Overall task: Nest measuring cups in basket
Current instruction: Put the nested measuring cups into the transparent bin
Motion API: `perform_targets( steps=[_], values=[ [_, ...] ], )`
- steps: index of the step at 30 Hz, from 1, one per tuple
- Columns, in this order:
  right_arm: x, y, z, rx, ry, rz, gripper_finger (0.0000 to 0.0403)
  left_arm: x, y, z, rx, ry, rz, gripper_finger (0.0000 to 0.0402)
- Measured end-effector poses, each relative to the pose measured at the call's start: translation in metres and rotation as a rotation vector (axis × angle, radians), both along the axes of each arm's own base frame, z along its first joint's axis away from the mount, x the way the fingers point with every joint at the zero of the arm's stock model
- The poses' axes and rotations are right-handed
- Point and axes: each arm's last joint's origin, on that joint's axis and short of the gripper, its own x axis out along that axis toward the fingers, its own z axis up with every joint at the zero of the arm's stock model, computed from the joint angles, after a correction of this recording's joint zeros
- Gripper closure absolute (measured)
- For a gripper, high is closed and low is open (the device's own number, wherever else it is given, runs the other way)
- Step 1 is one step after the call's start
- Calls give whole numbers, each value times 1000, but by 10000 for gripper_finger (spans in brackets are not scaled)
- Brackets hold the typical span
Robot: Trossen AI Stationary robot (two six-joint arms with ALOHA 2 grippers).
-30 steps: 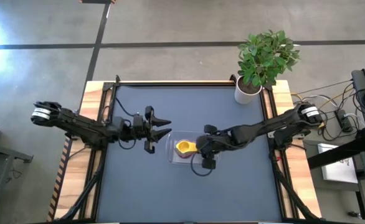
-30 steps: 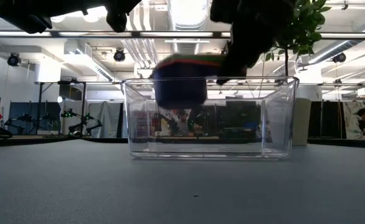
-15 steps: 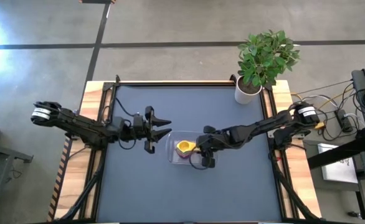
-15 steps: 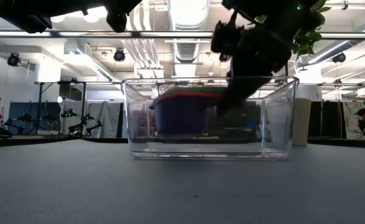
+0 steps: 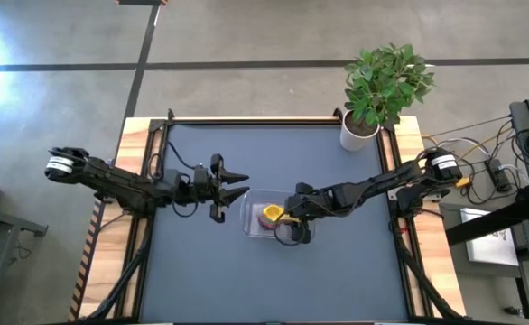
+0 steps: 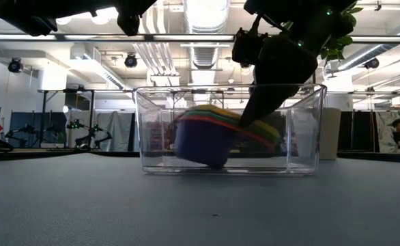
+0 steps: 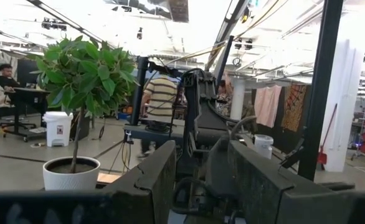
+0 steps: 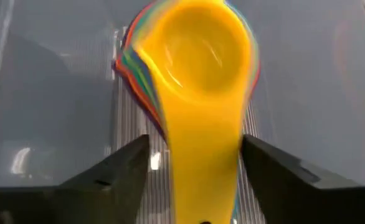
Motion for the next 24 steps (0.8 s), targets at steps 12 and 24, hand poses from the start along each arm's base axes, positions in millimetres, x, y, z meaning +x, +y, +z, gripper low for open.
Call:
perform_targets(
  steps=[12, 24],
  values=[
    [-12, 0, 32, 16, -53, 13, 109, 0, 0, -1, 1, 7, 1, 271],
    [-26, -1, 62, -30, -231, 64, 202, 0, 1, -1, 1, 8, 5, 271]
  ],
)
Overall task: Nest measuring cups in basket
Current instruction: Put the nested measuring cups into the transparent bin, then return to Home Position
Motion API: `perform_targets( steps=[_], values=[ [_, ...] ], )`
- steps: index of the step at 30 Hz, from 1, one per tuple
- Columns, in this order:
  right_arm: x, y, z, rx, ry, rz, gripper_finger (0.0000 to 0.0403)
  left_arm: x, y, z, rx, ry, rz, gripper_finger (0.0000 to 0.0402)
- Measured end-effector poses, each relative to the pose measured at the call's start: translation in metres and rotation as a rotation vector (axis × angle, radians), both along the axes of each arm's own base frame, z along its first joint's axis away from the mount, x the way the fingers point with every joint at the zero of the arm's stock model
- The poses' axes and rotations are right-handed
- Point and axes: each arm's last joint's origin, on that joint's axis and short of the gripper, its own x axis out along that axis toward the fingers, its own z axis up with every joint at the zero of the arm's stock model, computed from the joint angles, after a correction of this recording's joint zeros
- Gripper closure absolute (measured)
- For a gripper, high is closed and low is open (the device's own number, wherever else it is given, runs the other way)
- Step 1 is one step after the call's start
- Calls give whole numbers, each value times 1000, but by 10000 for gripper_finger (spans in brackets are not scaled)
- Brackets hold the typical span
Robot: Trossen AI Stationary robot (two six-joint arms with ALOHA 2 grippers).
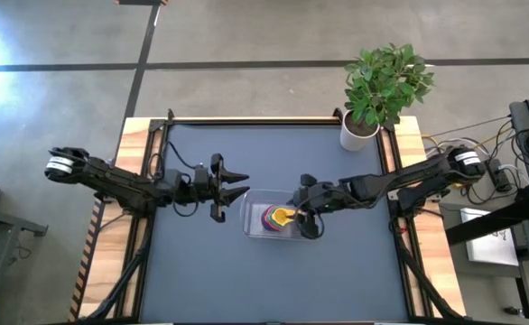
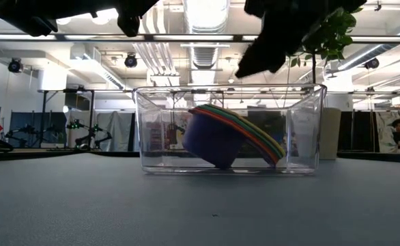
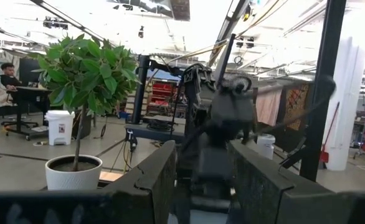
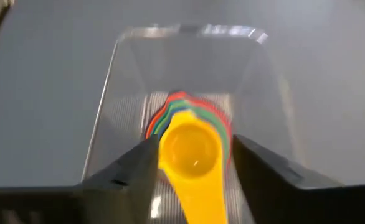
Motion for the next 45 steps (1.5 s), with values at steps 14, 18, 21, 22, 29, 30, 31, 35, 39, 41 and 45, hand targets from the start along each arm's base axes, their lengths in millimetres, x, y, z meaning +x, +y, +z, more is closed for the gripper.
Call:
perform_targets(
  steps=[14, 18, 21, 22, 29, 30, 31, 35, 39, 41, 45],
  values=[
    [46, 9, -35, -52, 220, 83, 394, 0, 1, 0, 6, 5, 11, 271],
    [64, 11, -36, -63, 277, 80, 395, 0, 1, -1, 7, 8, 11, 271],
    [75, 11, -43, -72, 351, 76, 395, 0, 1, -1, 7, 9, 11, 271],
    [78, 11, -46, -75, 375, 76, 395, 0, 1, -1, 7, 9, 11, 271],
    [92, 13, -44, -81, 405, 72, 395, 0, 1, -1, 7, 11, 11, 271],
    [92, 13, -42, -81, 404, 72, 395, 0, 1, -1, 7, 12, 11, 271],
    [91, 13, -39, -79, 396, 72, 395, 0, 1, -1, 7, 13, 11, 271],
    [85, 10, -19, -66, 339, 60, 395, 0, 1, -1, 7, 13, 11, 271],
    [80, 8, -7, -57, 310, 51, 395, 0, 1, -1, 7, 13, 11, 271],
    [78, 7, -2, -61, 293, 45, 395, 0, 1, -1, 7, 13, 11, 271],
    [68, 10, 15, -116, 213, 4, 395, 0, 1, 0, 15, 11, 13, 271]
  ],
)
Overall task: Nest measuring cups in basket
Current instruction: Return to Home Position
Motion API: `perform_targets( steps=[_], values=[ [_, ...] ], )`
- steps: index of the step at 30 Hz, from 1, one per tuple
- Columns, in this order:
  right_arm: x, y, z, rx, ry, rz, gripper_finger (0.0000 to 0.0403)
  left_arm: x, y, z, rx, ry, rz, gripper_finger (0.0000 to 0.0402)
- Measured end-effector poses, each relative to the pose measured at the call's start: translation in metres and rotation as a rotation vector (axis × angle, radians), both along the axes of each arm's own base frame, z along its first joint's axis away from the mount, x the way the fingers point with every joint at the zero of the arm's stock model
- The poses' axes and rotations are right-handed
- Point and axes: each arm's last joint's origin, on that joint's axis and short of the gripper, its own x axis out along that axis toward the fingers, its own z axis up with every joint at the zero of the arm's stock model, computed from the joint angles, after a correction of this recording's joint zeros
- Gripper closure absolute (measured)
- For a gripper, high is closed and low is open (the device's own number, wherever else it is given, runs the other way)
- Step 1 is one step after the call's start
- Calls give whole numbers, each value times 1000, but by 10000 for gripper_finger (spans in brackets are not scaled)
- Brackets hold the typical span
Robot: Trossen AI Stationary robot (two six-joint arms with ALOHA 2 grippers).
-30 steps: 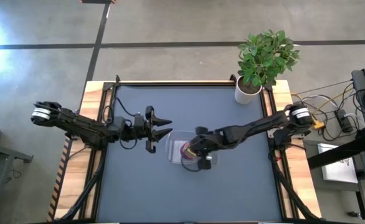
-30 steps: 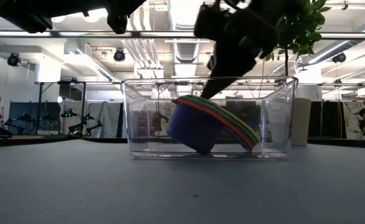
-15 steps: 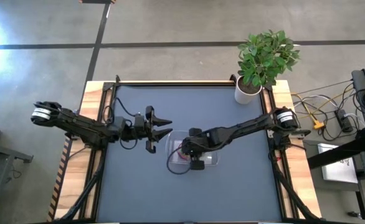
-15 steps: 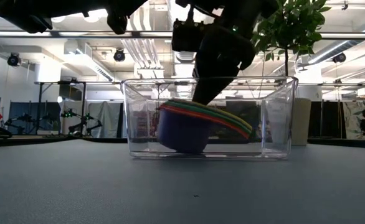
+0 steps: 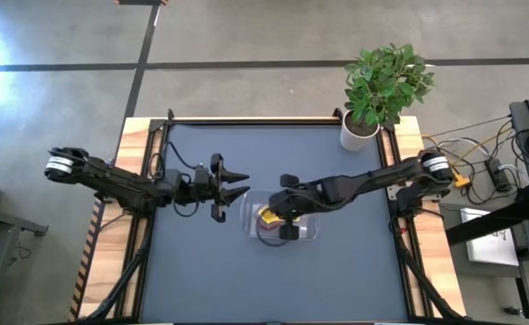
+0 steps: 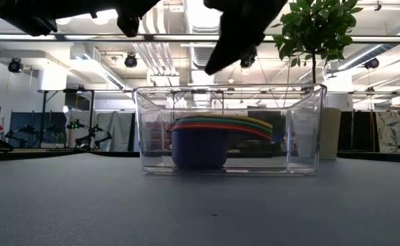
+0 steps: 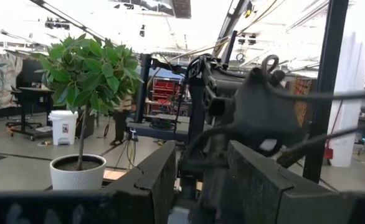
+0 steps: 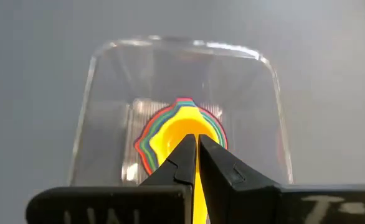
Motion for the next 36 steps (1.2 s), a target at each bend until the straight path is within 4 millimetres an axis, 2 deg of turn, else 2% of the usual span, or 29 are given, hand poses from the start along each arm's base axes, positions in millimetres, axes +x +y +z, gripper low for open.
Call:
perform_targets(
  steps=[4, 9, 12, 16, 18, 22, 25, 30, 33, 36],
  values=[
    [-23, -1, 3, 4, -101, 12, 395, -7, 0, -1, 14, 41, -26, 271],
    [-78, -11, -6, 29, -248, 4, 395, -31, 3, 4, -5, 90, -31, 281],
    [-113, -17, -3, 16, -410, 33, 395, -45, 9, 4, -12, 159, 14, 315],
    [-156, -25, 11, -15, -681, 69, 394, -68, 24, 26, -46, 259, 125, 389],
    [-177, -28, 12, -30, -745, 77, 394, -80, 29, 37, -76, 286, 145, 391],
    [-209, -34, 6, -61, -842, 90, 394, -99, 32, 45, -67, 315, 165, 399],
    [-222, -36, -5, -58, -891, 92, 394, -110, 34, 39, -55, 313, 176, 400],
    [-241, -40, -22, -78, -933, 91, 394, -124, 37, 11, -64, 324, 242, 401],
    [-254, -43, -22, -88, -997, 82, 394, -134, 38, -2, -85, 285, 259, 401],
    [-269, -45, -11, -108, -1064, 81, 394, -144, 38, -12, -104, 243, 246, 401]
  ],
)
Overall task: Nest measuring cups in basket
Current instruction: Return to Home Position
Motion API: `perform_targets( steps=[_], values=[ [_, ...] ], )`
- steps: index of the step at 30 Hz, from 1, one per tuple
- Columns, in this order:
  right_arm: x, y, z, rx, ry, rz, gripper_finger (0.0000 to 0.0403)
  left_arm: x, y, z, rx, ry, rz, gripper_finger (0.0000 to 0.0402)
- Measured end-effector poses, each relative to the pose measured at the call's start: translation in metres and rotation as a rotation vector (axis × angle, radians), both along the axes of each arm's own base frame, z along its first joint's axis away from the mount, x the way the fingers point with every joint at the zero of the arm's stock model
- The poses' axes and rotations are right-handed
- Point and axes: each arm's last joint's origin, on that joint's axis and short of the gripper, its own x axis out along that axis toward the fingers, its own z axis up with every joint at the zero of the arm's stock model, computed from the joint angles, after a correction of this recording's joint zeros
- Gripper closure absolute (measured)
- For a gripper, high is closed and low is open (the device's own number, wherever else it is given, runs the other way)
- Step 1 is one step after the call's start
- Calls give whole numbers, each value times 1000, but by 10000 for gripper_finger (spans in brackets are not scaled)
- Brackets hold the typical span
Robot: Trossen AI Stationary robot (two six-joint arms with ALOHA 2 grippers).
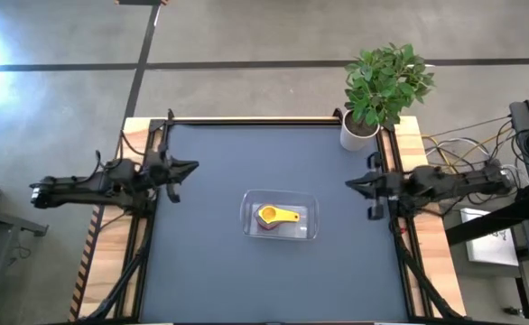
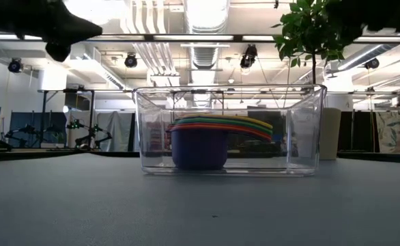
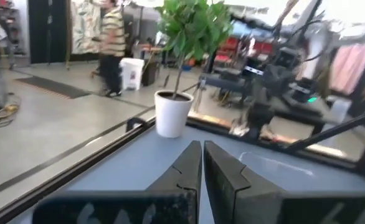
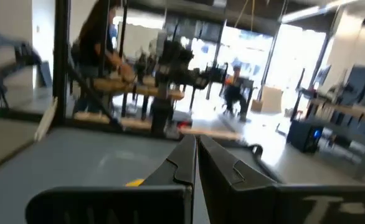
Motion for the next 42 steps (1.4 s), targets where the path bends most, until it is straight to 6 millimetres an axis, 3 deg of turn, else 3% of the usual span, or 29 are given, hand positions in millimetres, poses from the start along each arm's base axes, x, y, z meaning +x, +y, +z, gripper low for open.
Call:
perform_targets(
  steps=[7, 9, 13, 19, 26, 32, 36, 42],
  values=[
    [-42, -7, 28, -8, -92, -5, 394, -33, -2, 2, 7, -159, -52, 401],
    [-37, -6, 16, -24, -14, 6, 394, -35, -2, -1, 26, -160, -51, 402],
    [-22, -3, 1, -58, -30, 24, 394, -28, -3, -9, 48, -120, -91, 402],
    [-9, 0, -35, -74, -33, 43, 394, -17, -6, -39, 44, -126, -182, 402],
    [-4, 1, -57, -34, -29, 53, 394, -6, -5, -75, 51, -83, -191, 401],
    [-3, 1, -62, -8, 14, 40, 394, -5, -6, -77, 31, -67, -199, 401],
    [-3, -1, -63, 27, 19, -27, 394, -5, -6, -77, 52, -59, -198, 401],
    [-3, -10, -73, 176, 104, -334, 394, -5, -7, -82, 65, -4, -233, 401]
  ],
)
